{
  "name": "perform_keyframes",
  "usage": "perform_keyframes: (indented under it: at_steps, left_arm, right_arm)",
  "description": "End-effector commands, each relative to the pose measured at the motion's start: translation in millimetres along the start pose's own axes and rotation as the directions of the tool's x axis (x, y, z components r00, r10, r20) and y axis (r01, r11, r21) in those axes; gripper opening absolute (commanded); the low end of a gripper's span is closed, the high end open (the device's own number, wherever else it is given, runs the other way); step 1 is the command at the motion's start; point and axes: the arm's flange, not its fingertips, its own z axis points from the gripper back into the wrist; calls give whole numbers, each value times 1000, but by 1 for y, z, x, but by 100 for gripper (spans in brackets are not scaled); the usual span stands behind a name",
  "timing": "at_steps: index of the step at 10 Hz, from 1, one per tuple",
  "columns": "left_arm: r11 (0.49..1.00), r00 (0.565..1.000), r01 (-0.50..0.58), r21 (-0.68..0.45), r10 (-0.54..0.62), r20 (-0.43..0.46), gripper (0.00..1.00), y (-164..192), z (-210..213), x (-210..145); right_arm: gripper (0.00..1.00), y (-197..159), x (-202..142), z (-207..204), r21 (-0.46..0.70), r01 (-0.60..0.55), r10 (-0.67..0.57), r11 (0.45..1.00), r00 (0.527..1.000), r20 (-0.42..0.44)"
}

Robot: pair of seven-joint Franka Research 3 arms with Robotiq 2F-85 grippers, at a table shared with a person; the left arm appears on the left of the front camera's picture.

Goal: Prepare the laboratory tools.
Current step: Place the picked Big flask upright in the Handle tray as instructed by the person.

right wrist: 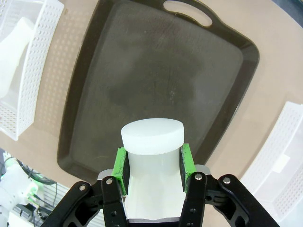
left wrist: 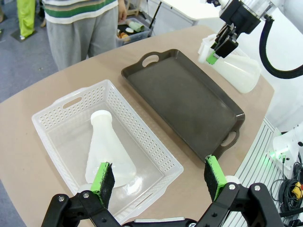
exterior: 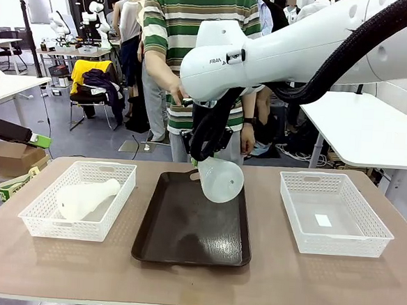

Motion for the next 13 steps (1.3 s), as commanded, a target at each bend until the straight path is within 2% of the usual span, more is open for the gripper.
perform_keyframes:
  at_steps: [1, 13]
  left_arm:
    - [1000, 1000, 15, -18, -14, 27, 100, 3, -1, -2]
    - [1000, 1000, 15, -18, -14, 27, 100, 3, -1, -2]
  right_arm:
    - [0, -1, -1, 1, 1, 0, 0, 1000, 1000, -1]
    - [0, 0, 0, 0, 0, 0, 0, 1000, 1000, 0]
